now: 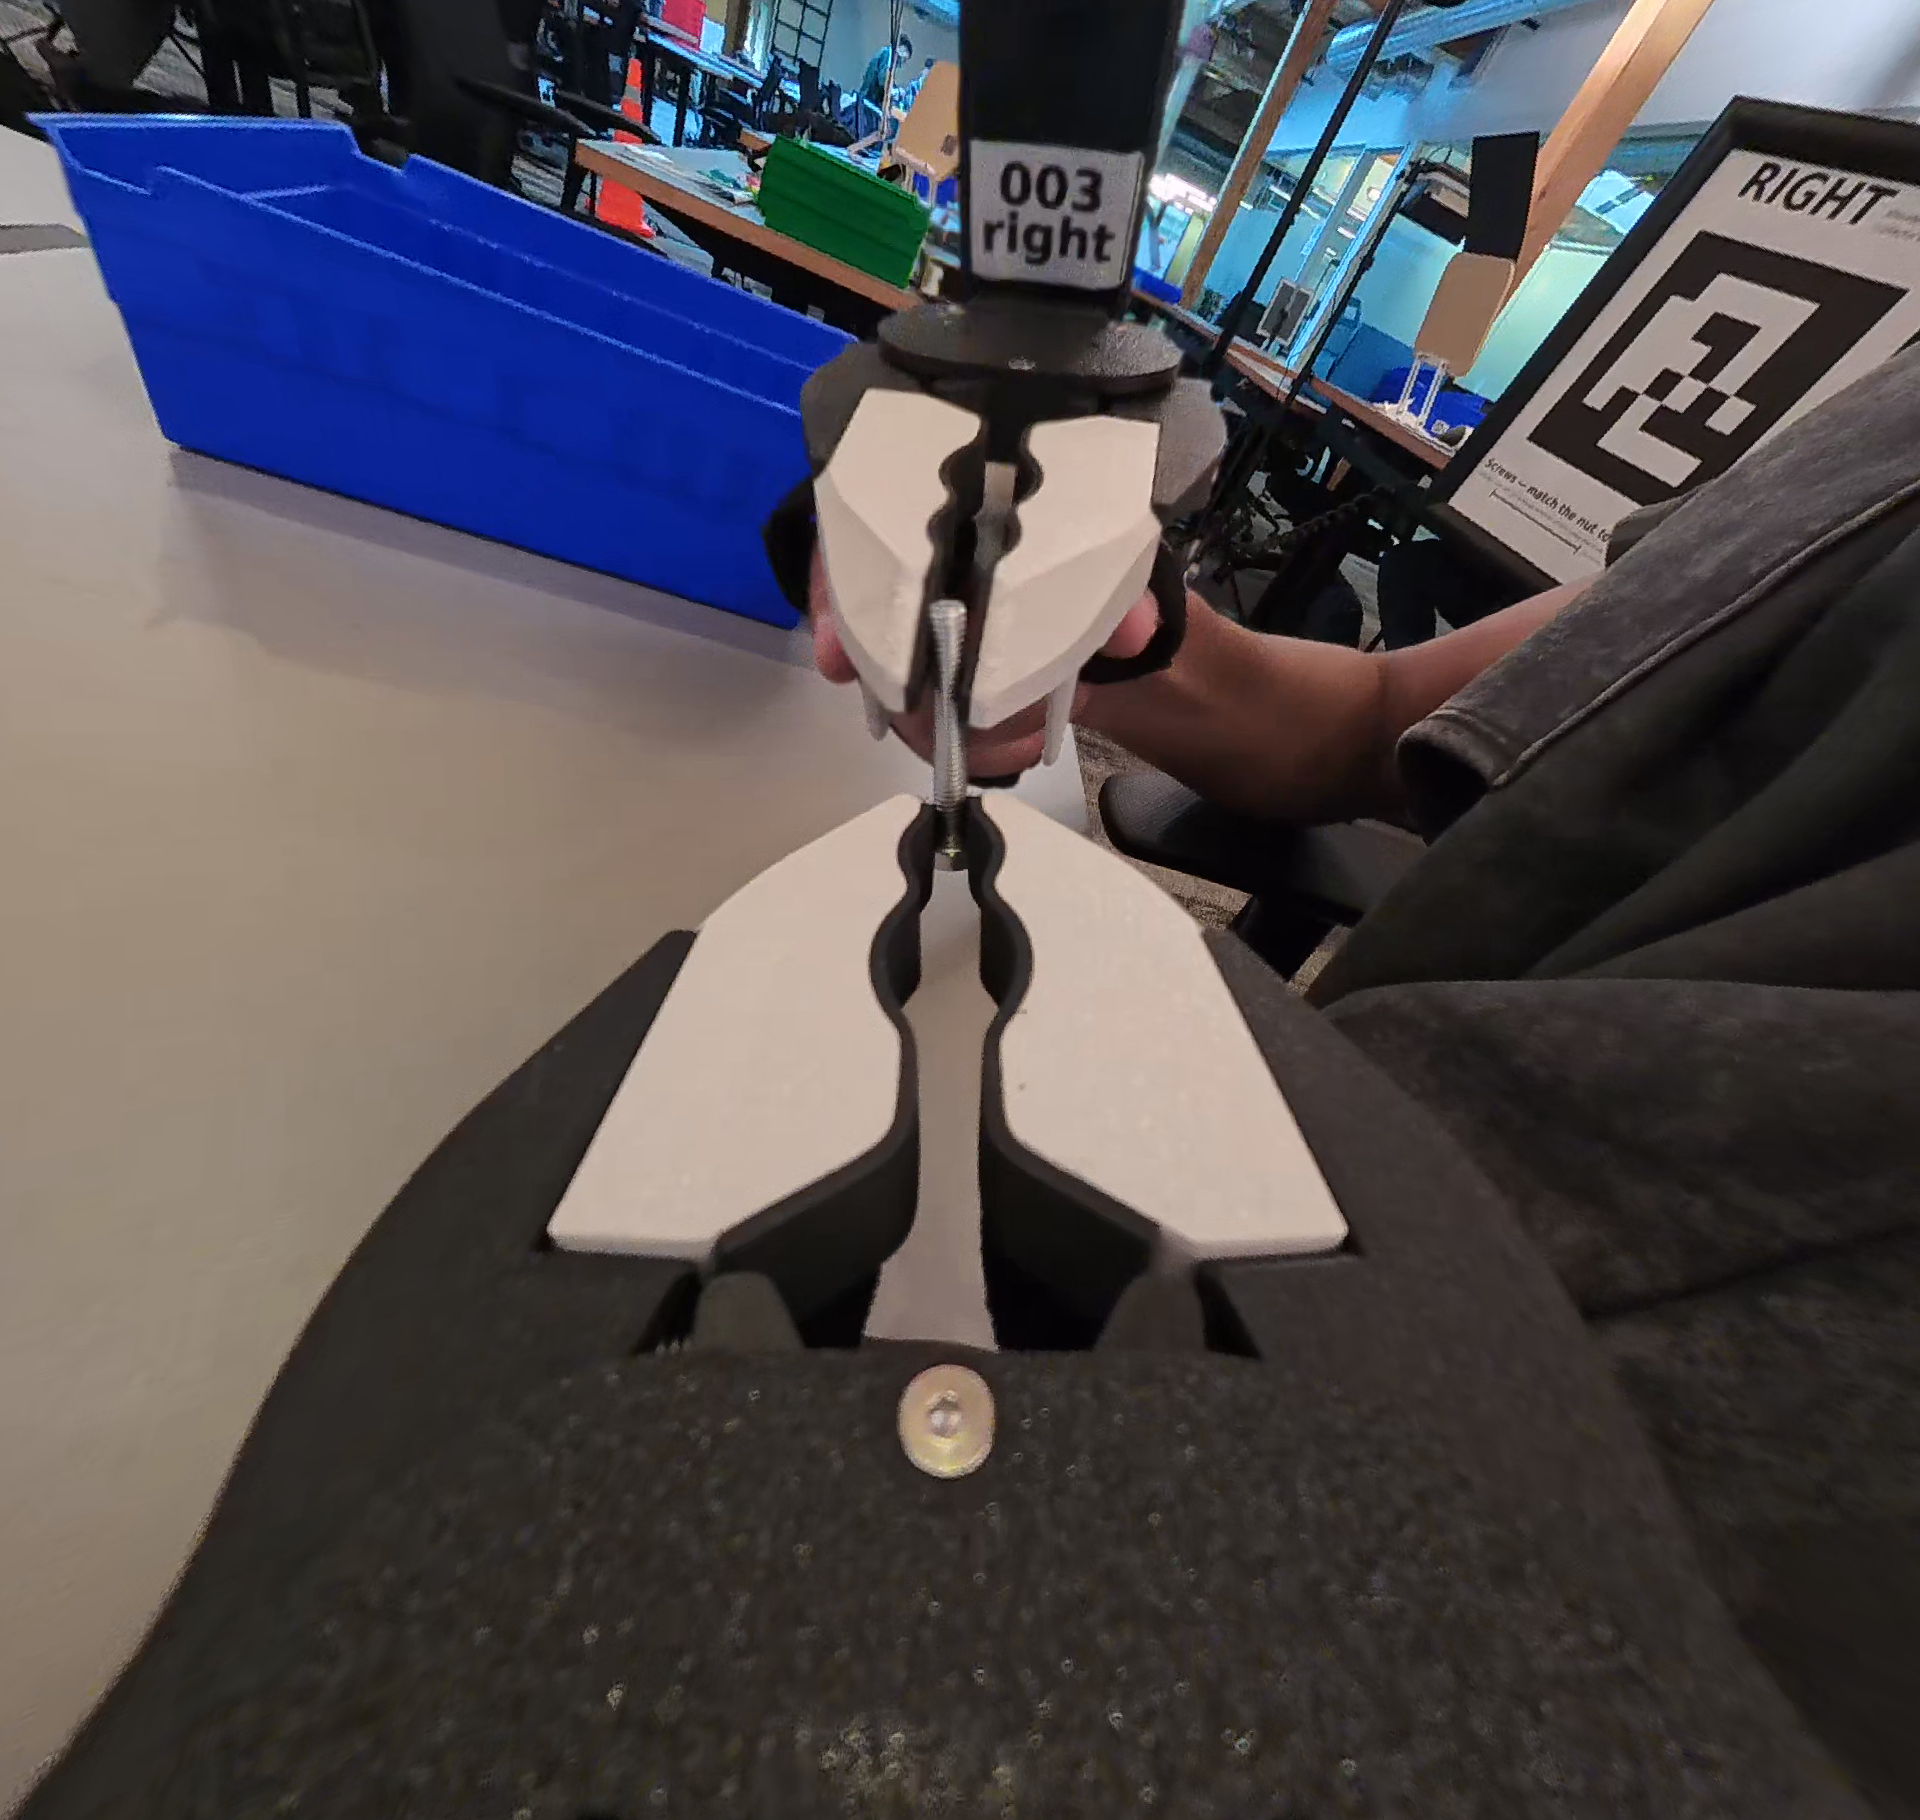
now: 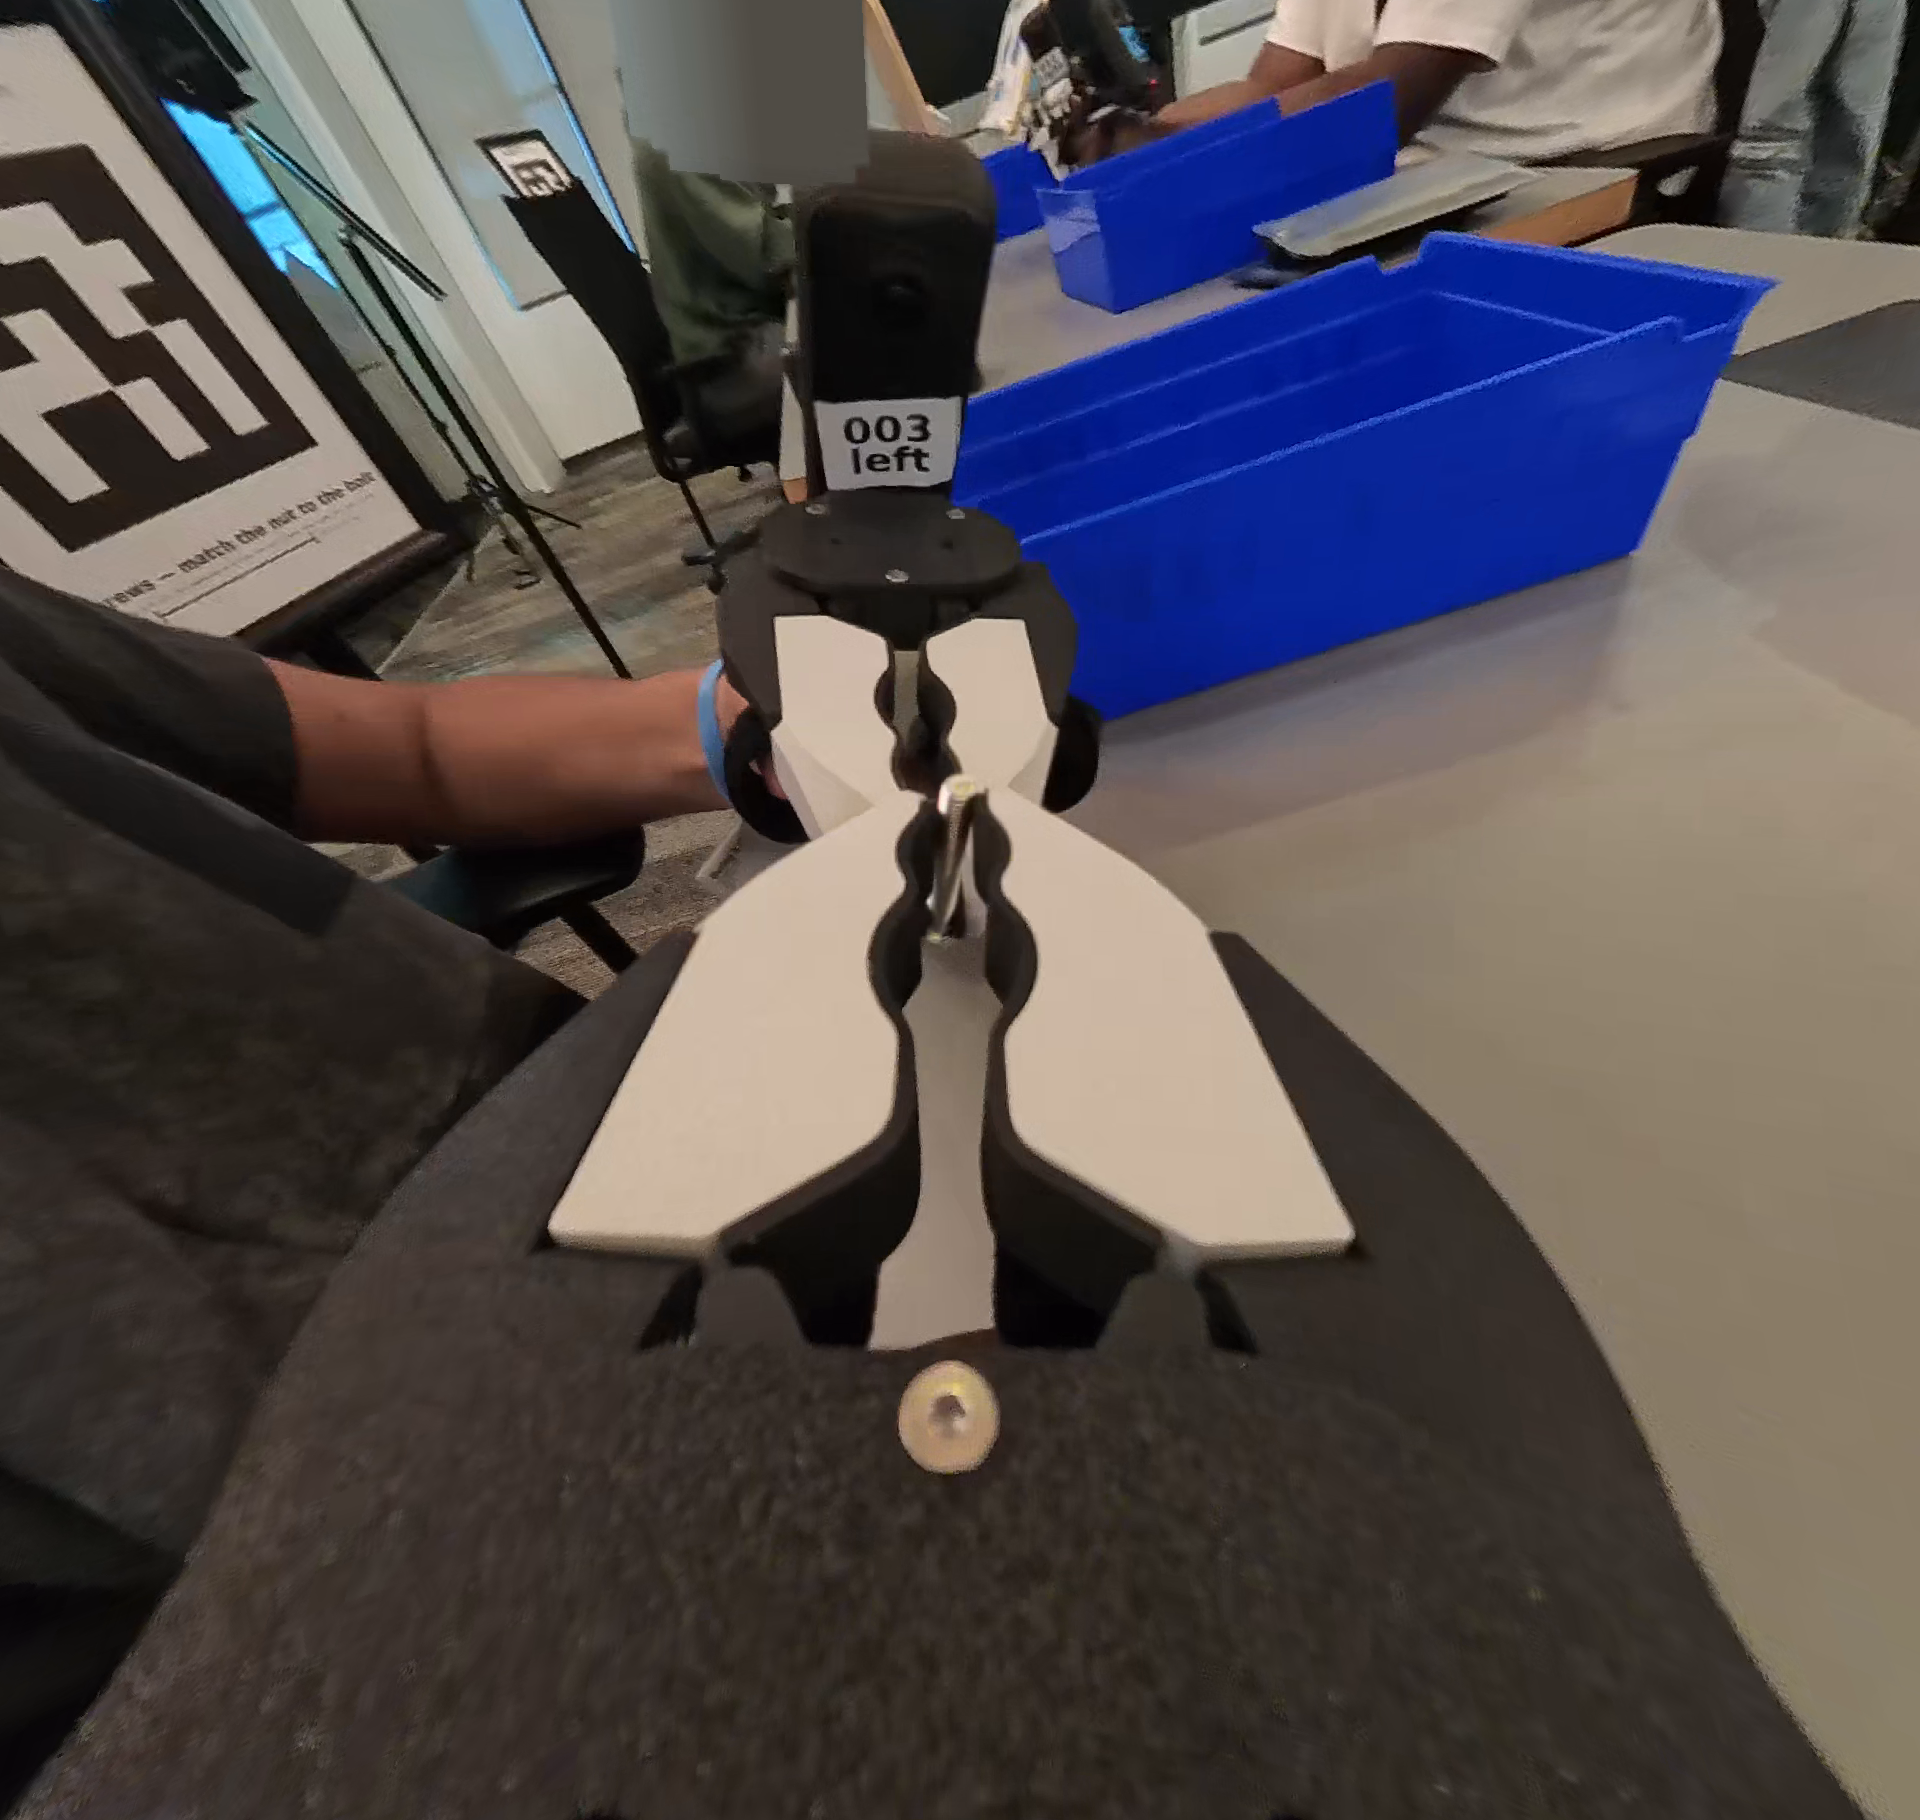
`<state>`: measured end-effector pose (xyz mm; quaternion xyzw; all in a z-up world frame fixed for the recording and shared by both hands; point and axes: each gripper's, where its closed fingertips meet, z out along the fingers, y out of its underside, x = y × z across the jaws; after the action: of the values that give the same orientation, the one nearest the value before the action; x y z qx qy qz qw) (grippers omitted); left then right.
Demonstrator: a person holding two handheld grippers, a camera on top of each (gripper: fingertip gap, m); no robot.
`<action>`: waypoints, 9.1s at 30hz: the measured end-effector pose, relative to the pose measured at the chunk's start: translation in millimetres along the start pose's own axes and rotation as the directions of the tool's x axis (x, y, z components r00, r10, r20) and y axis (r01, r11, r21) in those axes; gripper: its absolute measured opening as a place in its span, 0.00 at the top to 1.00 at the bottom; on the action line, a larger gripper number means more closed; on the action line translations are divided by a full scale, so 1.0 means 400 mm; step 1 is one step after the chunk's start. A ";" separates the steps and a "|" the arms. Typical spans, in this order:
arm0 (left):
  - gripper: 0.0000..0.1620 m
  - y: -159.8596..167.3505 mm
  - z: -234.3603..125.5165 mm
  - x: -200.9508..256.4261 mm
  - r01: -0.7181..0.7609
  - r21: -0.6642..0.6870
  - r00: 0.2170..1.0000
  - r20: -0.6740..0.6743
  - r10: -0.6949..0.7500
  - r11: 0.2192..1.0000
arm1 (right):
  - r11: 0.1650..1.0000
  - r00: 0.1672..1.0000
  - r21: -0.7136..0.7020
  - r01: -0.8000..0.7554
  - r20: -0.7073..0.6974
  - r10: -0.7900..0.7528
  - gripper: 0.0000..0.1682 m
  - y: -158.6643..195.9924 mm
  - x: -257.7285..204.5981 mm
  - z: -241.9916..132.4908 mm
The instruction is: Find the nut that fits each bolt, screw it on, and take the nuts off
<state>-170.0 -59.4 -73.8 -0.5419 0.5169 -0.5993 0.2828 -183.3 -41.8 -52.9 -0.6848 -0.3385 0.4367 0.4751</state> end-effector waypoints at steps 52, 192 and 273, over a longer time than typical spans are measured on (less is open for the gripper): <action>0.94 0.016 -0.008 -0.045 -0.099 -0.085 0.983 0.146 0.111 0.991 | 0.998 0.998 -0.060 0.021 -0.060 -0.025 0.88 -0.015 0.023 0.006; 0.94 -0.069 -0.050 -0.031 0.261 0.239 0.952 -0.225 -0.208 0.935 | 0.921 0.983 0.367 -0.128 0.169 0.069 0.63 -0.103 0.002 0.005; 0.94 -0.041 -0.034 0.108 0.300 0.095 0.824 -0.528 -0.207 0.949 | 0.952 0.920 0.304 0.020 0.367 -0.136 0.94 -0.086 -0.084 -0.037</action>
<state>-189.9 -88.8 -41.5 -0.4004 0.4421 -0.7965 0.0993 -184.6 -65.6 -8.7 -0.4934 -0.3834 0.5882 0.5134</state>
